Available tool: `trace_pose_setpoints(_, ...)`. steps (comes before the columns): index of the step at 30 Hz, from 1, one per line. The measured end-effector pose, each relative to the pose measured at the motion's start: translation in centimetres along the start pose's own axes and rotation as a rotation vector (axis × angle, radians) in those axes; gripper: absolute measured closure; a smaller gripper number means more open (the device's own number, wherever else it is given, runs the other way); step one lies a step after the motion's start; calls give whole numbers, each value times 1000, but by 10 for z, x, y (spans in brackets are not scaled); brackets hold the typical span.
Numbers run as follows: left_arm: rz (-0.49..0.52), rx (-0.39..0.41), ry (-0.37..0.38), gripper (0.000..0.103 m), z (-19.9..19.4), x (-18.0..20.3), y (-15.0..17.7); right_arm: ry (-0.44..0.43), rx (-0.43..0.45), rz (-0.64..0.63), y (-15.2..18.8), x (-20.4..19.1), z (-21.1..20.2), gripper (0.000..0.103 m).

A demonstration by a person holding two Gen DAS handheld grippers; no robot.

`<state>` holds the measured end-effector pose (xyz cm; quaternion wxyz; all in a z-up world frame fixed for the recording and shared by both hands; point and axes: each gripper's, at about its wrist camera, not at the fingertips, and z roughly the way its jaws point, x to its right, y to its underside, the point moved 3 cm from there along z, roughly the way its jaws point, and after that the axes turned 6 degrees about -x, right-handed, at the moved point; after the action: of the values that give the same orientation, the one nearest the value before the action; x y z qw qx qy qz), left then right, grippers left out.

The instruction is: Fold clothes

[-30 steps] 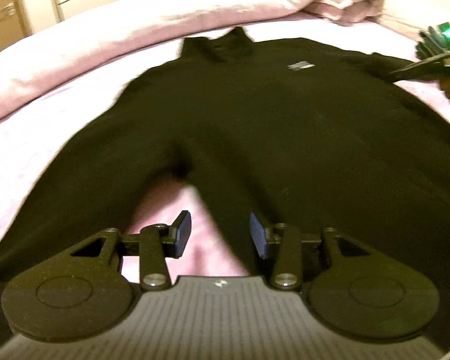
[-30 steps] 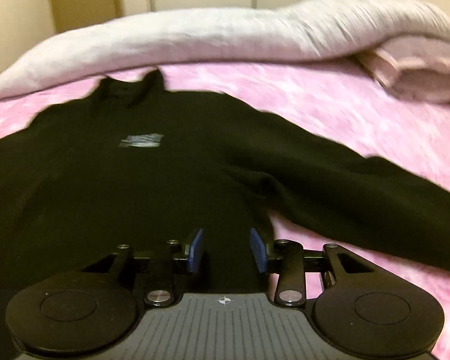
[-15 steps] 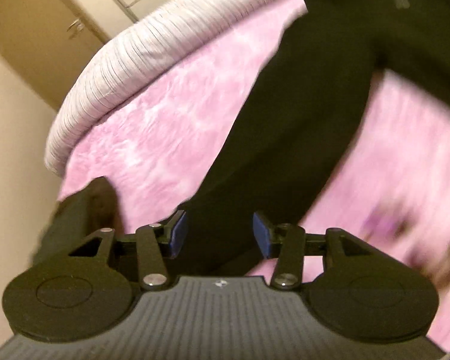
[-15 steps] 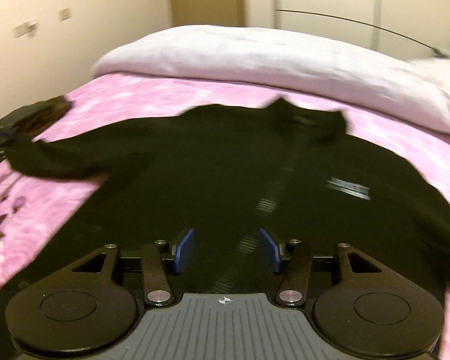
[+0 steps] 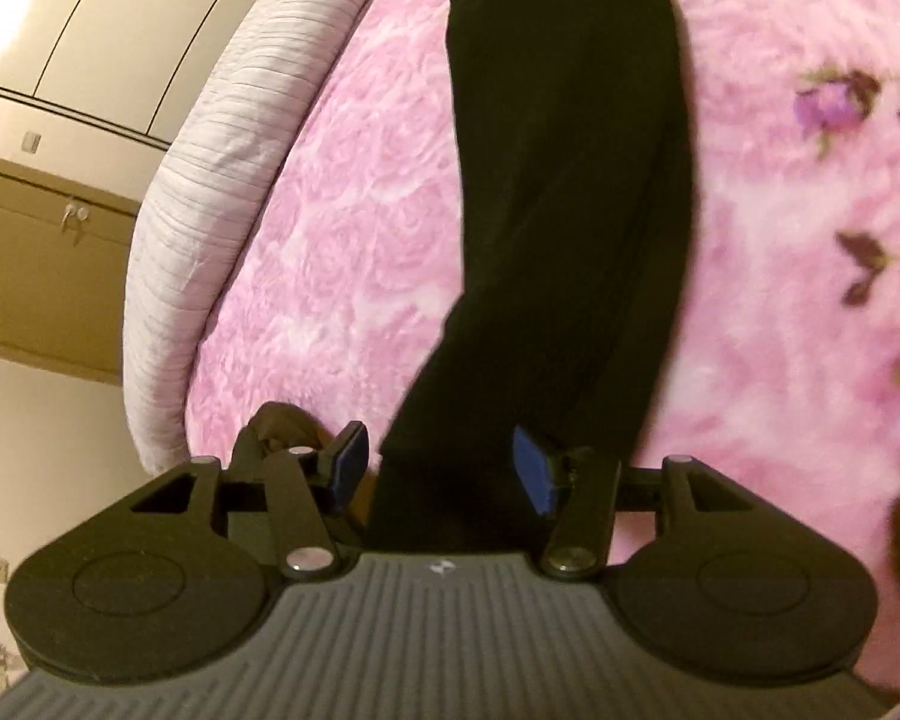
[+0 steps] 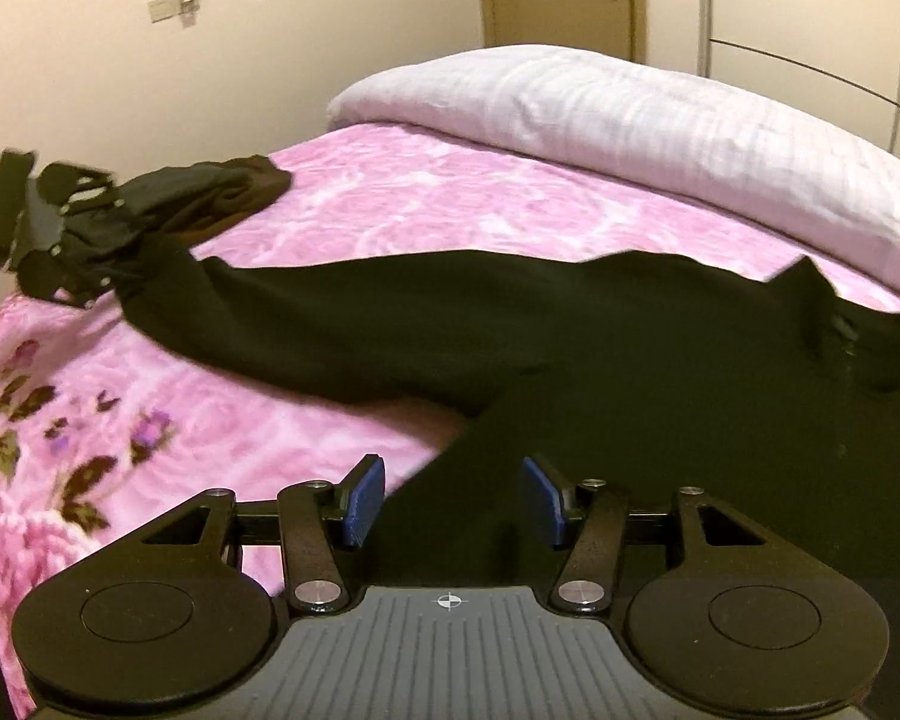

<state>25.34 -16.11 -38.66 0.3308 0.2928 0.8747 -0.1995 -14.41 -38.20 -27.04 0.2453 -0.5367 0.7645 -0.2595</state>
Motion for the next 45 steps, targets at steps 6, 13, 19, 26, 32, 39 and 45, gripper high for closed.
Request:
trace_pose_setpoints(6, -209, -59, 303, 48, 32, -30, 7, -26, -14, 1, -11, -21, 26, 48)
trace_pose_setpoints(13, -245, -82, 424, 69, -2, -11, 31, -28, -29, 6, -12, -27, 39, 48)
trace_pose_setpoints(19, -236, -71, 375, 68, -29, 9, 42, -26, -33, 32, -10, -26, 37, 47)
trace_pose_setpoints(26, -360, -48, 316, 54, -12, -9, 39, -14, -28, 31, -8, -28, 30, 47)
trace_pose_setpoints(32, -369, -42, 297, 51, -22, -9, 38, 7, -10, 89, 2, -13, 10, 47)
trace_pose_setpoints(39, -319, -35, 86, 47, -66, -1, 60, 37, 24, 180, 20, 8, -17, 46)
trace_pose_setpoints(45, -15, -65, -53, 57, -50, 52, 45, 26, 10, 207, 29, 8, -16, 46)
